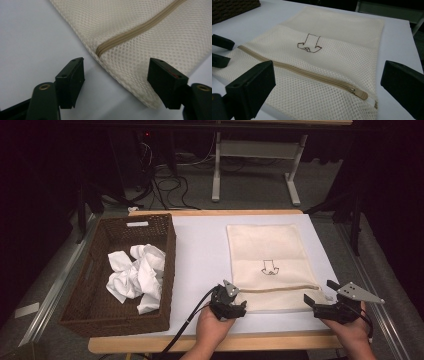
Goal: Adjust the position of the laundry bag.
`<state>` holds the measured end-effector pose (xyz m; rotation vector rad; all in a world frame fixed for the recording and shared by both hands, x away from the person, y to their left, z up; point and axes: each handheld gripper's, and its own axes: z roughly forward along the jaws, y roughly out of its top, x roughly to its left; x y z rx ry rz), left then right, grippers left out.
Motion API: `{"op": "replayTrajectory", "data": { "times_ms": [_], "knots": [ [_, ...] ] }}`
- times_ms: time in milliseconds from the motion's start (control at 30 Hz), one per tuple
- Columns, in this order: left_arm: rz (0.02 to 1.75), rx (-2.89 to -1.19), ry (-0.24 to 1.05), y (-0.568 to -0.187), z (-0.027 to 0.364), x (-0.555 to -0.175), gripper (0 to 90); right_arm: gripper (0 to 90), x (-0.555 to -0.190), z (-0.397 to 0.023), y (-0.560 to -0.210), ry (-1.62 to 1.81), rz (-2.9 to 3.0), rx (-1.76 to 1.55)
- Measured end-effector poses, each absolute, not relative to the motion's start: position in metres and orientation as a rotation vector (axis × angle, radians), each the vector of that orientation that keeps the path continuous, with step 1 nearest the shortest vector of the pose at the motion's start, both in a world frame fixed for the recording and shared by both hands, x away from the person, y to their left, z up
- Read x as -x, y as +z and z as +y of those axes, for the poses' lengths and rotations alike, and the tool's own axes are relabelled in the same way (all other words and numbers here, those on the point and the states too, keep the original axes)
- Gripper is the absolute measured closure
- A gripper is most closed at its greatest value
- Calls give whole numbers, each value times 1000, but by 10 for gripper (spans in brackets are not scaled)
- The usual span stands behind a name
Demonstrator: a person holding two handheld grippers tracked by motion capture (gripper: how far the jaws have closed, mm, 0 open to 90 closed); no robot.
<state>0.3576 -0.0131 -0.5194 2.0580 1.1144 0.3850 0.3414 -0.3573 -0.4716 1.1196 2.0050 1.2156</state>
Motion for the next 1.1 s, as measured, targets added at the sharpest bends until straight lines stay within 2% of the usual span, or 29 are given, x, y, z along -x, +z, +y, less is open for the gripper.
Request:
{"op": "replayTrajectory", "data": {
  "times_ms": [67, 133, 167, 200, 300, 367, 533, 600, 933, 1100],
  "knots": [
    [1105, -2062, 411, -520, -16, -359, 401, 5, -341, -357, -471, 1216, 2002, -1126],
    [1102, -2059, 415, -520, -17, -360, 524, 4, -341, -358, -471, 1215, 2001, -1126],
    [1106, -2048, 416, -520, -17, -360, 524, 4, -341, -358, -471, 1215, 2002, -1127],
    [1111, -2038, 423, -520, -16, -361, 661, 5, -342, -358, -472, 1218, 2007, -1123],
    [1107, -2014, 384, -521, -11, -360, 821, 17, -342, -359, -472, 1214, 2012, -1128],
    [1104, -2015, 390, -521, -11, -359, 861, 35, -342, -358, -471, 1212, 2021, -1120],
    [1113, -2019, 419, -520, -6, -354, 870, 58, -347, -359, -469, 1230, 2109, -1169],
    [1114, -2028, 432, -519, -1, -351, 871, 6, -346, -357, -469, 1224, 2094, -1159],
    [1097, -2017, 413, -519, 26, -324, 869, 5, -346, -355, -476, 1203, 2080, -1194],
    [1105, -2020, 402, -519, 27, -322, 866, 51, -354, -360, -483, 1177, 2093, -1281]
  ]
}}
